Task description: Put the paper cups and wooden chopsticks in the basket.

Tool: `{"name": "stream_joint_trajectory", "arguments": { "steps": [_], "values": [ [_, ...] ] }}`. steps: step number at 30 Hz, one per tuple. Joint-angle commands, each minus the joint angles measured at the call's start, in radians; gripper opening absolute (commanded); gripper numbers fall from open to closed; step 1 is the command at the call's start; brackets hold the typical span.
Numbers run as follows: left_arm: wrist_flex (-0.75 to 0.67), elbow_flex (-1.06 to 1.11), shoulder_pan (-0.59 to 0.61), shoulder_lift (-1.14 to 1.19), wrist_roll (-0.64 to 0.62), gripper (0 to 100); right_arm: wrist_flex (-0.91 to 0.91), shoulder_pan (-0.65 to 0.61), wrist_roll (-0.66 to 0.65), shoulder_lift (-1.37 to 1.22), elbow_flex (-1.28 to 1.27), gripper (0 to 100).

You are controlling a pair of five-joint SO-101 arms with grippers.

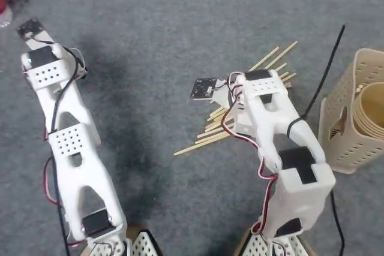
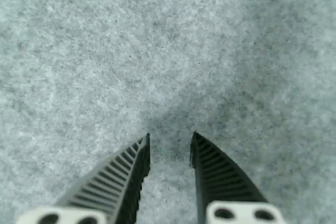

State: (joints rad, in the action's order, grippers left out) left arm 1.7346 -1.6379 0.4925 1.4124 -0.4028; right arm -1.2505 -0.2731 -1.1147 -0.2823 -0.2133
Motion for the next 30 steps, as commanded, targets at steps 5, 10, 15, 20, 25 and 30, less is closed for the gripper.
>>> {"name": "stream_joint_trajectory", "arguments": {
  "steps": [5,10,15,20,25,30],
  "values": [
    [0.023,-0.035,-0.006,-0.02,-0.003,12,0.005,0.012,-0.043,-0.033,0.043,18.0],
    [0.023,-0.035,-0.006,-0.02,-0.003,12,-0.002,0.008,-0.137,-0.059,-0.023,18.0],
    [0.023,-0.035,-0.006,-0.02,-0.003,12,-0.004,0.015,-0.155,-0.061,-0.055,18.3],
    [0.023,-0.035,-0.006,-0.02,-0.003,12,-0.019,0.022,-0.169,-0.064,-0.057,18.0],
    [0.023,-0.035,-0.006,-0.02,-0.003,12,-0.019,0.022,-0.181,-0.064,-0.055,5.8],
    [0.023,-0.035,-0.006,-0.02,-0.003,12,-0.016,0.022,-0.181,-0.056,-0.048,1.9]
  ]
}}
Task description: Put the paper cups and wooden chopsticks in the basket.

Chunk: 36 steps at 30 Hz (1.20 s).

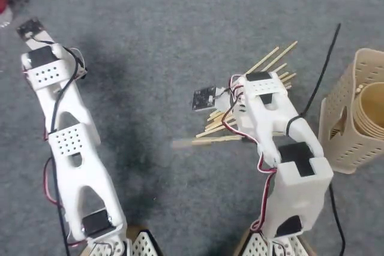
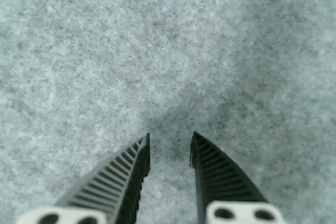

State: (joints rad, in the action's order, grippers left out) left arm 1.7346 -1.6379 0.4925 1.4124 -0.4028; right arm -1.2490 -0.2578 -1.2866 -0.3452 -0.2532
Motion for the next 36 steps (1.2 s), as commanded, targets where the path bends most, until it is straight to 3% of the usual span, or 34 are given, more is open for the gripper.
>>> {"name": "stream_joint_trajectory", "arguments": {
  "steps": [1,9,20,29,36],
  "values": [
    [0.023,-0.035,-0.006,-0.02,-0.003,12,-0.019,0.008,-0.009,0.007,0.002,0.4],
    [0.023,-0.035,-0.006,-0.02,-0.003,12,-0.097,0.058,0.021,0.008,0.178,0.7],
    [0.023,-0.035,-0.006,-0.02,-0.003,12,-0.549,0.096,0.304,0.01,1.033,0.7],
    [0.023,-0.035,-0.006,-0.02,-0.003,12,-0.539,0.268,0.744,0.058,1.579,0.7],
    [0.023,-0.031,-0.006,-0.02,-0.003,12,-0.539,0.595,1.2,0.018,1.738,0.7]
  ]
}}
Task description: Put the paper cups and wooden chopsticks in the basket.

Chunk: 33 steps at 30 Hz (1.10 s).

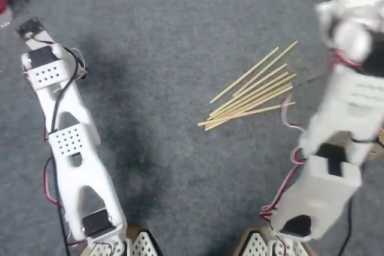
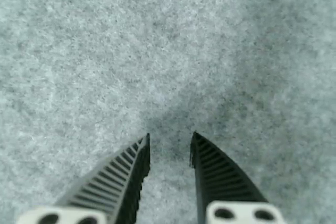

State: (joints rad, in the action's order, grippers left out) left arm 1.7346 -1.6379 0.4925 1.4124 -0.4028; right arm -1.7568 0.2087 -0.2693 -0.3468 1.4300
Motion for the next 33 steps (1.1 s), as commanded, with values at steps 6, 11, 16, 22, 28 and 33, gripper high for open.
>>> {"name": "stream_joint_trajectory", "arguments": {
  "steps": [6,11,16,22,28,33],
  "values": [
    [0.023,-0.031,-0.006,-0.02,-0.003,12,0.059,0.251,0.305,-0.085,0.106,0.7],
    [0.023,-0.031,-0.006,-0.02,-0.003,12,0.13,0.245,0.308,-0.223,0.258,0.7],
    [0.023,-0.033,-0.006,-0.02,-0.003,12,0.177,0.243,0.308,-0.311,0.25,0.7],
    [0.023,-0.035,-0.008,-0.02,-0.003,12,0.193,0.239,0.282,-0.378,0.249,0.7],
    [0.023,-0.035,-0.017,-0.02,0.0,12,0.157,0.236,0.249,-0.39,0.249,1.0],
    [0.023,-0.035,-0.017,-0.021,0.0,12,0.122,0.236,0.241,-0.387,0.25,0.9]
  ]
}}
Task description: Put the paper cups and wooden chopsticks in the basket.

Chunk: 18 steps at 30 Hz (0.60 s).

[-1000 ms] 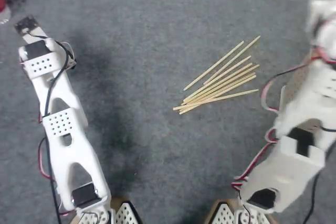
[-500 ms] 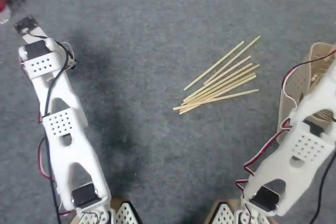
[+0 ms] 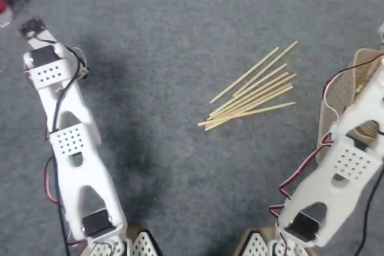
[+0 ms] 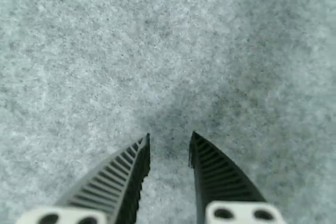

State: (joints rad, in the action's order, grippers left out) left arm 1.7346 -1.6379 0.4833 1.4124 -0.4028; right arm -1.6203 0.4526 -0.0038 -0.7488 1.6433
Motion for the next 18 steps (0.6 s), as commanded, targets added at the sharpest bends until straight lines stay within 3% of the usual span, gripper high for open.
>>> {"name": "stream_joint_trajectory", "arguments": {
  "steps": [1,18],
  "values": [
    [0.023,-0.035,-0.008,-0.021,0.0,12,-0.019,-0.008,-0.025,0.015,0.037,0.5],
    [0.023,-0.035,-0.005,-0.021,0.0,12,-0.179,-0.045,-0.044,0.275,0.034,0.8]
  ]
}}
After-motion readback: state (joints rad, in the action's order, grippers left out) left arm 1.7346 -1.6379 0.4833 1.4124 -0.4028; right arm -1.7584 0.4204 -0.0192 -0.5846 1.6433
